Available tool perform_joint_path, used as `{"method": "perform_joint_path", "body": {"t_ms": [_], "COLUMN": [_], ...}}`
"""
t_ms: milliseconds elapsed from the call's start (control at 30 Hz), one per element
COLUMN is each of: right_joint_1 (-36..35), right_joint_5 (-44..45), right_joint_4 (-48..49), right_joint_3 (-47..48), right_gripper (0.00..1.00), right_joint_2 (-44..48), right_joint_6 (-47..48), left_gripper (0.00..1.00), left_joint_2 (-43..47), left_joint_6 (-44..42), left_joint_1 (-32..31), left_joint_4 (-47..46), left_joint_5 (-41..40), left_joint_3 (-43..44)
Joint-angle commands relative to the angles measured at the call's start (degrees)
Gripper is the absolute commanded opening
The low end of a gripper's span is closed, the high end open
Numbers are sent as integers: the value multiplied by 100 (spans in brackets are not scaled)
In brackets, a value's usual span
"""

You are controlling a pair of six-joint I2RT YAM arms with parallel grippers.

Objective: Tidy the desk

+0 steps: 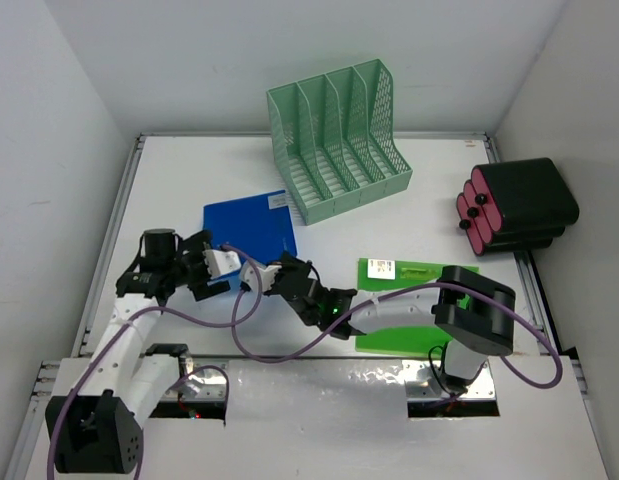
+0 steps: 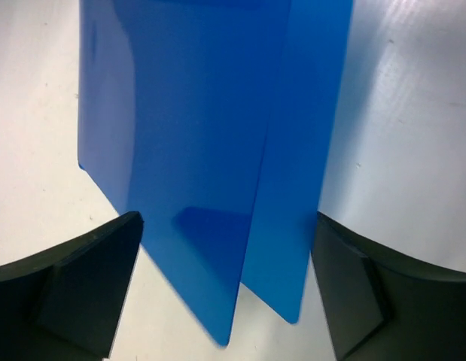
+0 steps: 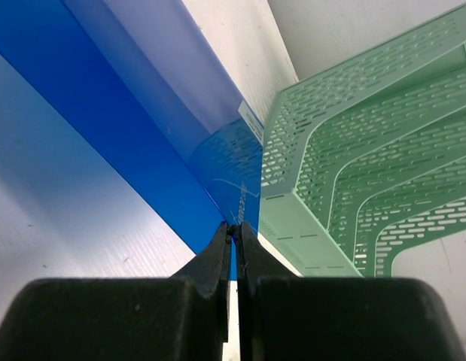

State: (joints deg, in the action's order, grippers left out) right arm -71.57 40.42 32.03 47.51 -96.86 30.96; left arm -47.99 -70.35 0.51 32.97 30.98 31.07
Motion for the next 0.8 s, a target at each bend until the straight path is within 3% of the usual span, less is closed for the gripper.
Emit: {"method": "perform_joint_path", "body": {"t_ms": [0, 100, 167, 200, 333, 467, 533, 600, 767], "right_joint_1": [29, 29, 29, 29, 29, 29, 38, 29, 38], "right_joint_5": [71, 80, 71, 71, 27, -184, -481, -754, -1194], "right_joint_4": [427, 453, 488, 488, 480, 418, 122, -38, -1031], "right_joint_3": [198, 206, 206, 224, 242, 93, 48, -39, -250], "right_gripper": [0, 0, 0, 0, 0, 0, 18, 42, 75], "right_joint_2": [115, 88, 62, 53, 27, 237, 439, 895, 2046], "right_joint_6": [-160, -169, -187, -196, -204, -178, -239, -379, -530], "left_gripper": [85, 64, 44, 32, 3, 0, 0, 0, 0], "left_joint_2": [-114, -71, 0, -9, 35, 44, 18, -18, -114], "left_joint_6": [364, 504, 583, 557, 495, 584, 575, 522, 268], "left_joint_1": [-157, -201, -210, -210, -210, -210, -210, -210, -201], "left_joint_4": [-968, -1292, -1381, -1251, -1065, -925, -828, -661, -231], "left_joint_5": [-347, -426, -409, -243, 83, 92, 14, -127, -364], "left_joint_3": [-171, -329, -356, -321, -215, -58, 91, 188, 575]}}
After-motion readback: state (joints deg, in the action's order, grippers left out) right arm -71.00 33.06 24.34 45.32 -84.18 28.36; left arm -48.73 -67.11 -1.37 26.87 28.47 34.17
